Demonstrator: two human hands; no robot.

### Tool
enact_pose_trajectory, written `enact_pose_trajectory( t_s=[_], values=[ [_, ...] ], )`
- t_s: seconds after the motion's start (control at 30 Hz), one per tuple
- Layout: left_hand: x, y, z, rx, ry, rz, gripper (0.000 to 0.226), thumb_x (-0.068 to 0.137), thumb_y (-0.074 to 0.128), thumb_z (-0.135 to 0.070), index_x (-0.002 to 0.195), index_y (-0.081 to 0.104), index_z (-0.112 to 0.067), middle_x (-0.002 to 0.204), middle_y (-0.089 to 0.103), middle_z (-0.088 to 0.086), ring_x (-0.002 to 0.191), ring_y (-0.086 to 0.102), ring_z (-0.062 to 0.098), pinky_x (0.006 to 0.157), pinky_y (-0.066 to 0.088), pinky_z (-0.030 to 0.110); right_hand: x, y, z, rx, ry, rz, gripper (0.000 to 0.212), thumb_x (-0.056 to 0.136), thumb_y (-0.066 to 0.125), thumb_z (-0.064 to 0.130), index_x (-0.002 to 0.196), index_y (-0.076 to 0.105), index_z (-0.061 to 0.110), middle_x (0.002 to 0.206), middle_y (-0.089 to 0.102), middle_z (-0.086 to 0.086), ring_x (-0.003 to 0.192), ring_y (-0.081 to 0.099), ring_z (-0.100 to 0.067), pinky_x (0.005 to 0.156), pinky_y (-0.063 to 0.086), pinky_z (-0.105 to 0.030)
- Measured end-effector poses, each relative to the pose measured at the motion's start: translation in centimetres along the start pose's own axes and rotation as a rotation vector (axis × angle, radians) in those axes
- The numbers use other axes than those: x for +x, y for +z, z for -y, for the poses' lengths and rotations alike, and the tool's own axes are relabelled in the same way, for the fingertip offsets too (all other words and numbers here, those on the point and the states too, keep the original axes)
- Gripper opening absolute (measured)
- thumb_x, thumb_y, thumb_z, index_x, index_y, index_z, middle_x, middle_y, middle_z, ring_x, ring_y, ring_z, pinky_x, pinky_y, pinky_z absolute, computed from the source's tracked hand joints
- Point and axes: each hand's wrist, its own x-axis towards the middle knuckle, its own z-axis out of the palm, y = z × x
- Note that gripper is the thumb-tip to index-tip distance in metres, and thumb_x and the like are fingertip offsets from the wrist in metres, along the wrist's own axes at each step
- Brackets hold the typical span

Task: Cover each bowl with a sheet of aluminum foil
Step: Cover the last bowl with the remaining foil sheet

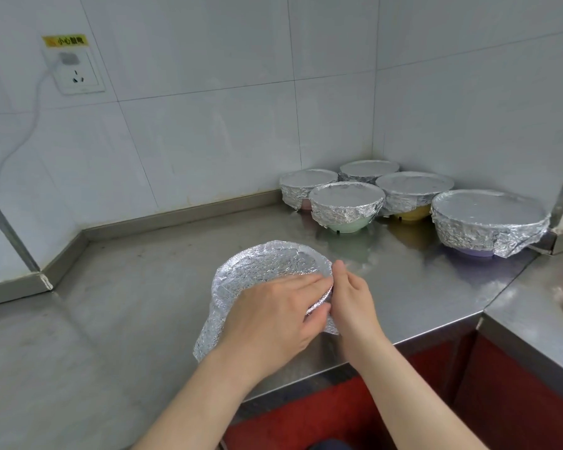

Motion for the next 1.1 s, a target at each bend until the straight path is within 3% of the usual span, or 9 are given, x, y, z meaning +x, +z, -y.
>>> enact_pose_trajectory(
  t_s=[0.17,0.23,0.37,0.5,0.7,0.8,0.87,1.03,1.1],
  values=[
    [0.2,0.0,-0.5,-0.003,0.039,-0.031,0.034,0.088,0.047,-0.033,0.116,0.064,-0.029,0.115,0.067,-0.016,0.099,0.065,0.008,0.068,0.057,0.028,-0.4,0.0,0.1,0.229,0.161,0.018,0.021,0.101,0.047,0.025,0.092,0.066,0.025,0.092,0.07,0.005,0.094,0.065,-0.01,0.092,0.048,-0.03],
    [0.4,0.0,-0.6,-0.008,0.038,-0.018,0.032,0.088,0.044,-0.032,0.112,0.066,-0.026,0.112,0.068,-0.015,0.099,0.064,0.009,0.069,0.057,0.029,-0.6,0.2,-0.2,0.283,0.177,0.028,0.022,0.101,0.049,0.023,0.103,0.07,0.018,0.1,0.074,-0.004,0.096,0.069,-0.016,0.086,0.051,-0.03],
    [0.5,-0.1,-0.6,-0.023,0.019,0.021,0.033,0.09,0.04,-0.034,0.111,0.063,-0.025,0.115,0.066,-0.014,0.103,0.062,0.01,0.074,0.056,0.033,-0.8,0.7,-0.1,0.221,0.148,-0.003,0.027,0.102,0.047,0.025,0.102,0.071,0.014,0.096,0.075,-0.005,0.091,0.071,-0.016,0.077,0.053,-0.028],
    [0.6,-0.1,-0.7,-0.047,0.01,0.052,0.038,0.091,0.037,-0.035,0.12,0.06,-0.027,0.122,0.063,-0.015,0.11,0.059,0.008,0.081,0.055,0.031,-0.6,1.1,0.0,0.258,0.161,-0.057,0.027,0.101,0.046,0.018,0.12,0.065,0.012,0.104,0.073,-0.008,0.098,0.07,-0.021,0.089,0.054,-0.033],
    [0.7,-0.3,-0.9,-0.105,-0.017,0.088,0.036,0.093,0.042,-0.029,0.125,0.06,-0.025,0.126,0.063,-0.012,0.114,0.058,0.01,0.088,0.052,0.033,-0.8,1.3,0.4,0.323,0.166,-0.058,0.024,0.096,0.049,0.012,0.095,0.072,0.009,0.088,0.074,-0.011,0.079,0.07,-0.022,0.074,0.053,-0.031],
    [0.9,-0.4,-1.2,-0.134,-0.056,0.114,0.034,0.091,0.043,-0.031,0.121,0.059,-0.027,0.122,0.064,-0.011,0.11,0.06,0.014,0.086,0.051,0.037,-0.6,1.2,0.9,0.39,0.212,-0.101,0.027,0.089,0.054,0.021,0.071,0.071,0.01,0.071,0.071,-0.006,0.063,0.068,-0.019,0.065,0.05,-0.03],
    [1.0,-0.4,-1.3,-0.14,-0.067,0.112,0.032,0.092,0.043,-0.031,0.12,0.058,-0.029,0.118,0.065,-0.012,0.104,0.061,0.014,0.083,0.05,0.037,-0.5,1.4,1.2,0.402,0.22,-0.124,0.031,0.092,0.053,0.03,0.072,0.068,0.011,0.064,0.069,-0.003,0.058,0.067,-0.017,0.063,0.049,-0.03],
    [1.2,-0.7,-0.8,-0.202,-0.112,0.162,0.033,0.09,0.044,-0.034,0.121,0.056,-0.032,0.108,0.067,-0.012,0.092,0.061,0.013,0.081,0.048,0.034,-0.2,1.5,1.2,0.344,0.254,-0.074,0.033,0.092,0.057,0.039,0.095,0.069,0.008,0.076,0.072,-0.005,0.076,0.07,-0.023,0.075,0.054,-0.035],
    [1.5,-1.3,-0.7,-0.253,-0.119,0.169,0.032,0.092,0.051,-0.032,0.122,0.059,-0.031,0.115,0.065,-0.014,0.099,0.06,0.012,0.091,0.045,0.029,-0.4,1.4,1.2,0.328,0.265,-0.078,0.037,0.09,0.058,0.042,0.107,0.068,0.011,0.099,0.073,-0.005,0.095,0.069,-0.022,0.09,0.053,-0.038]
  ],
)
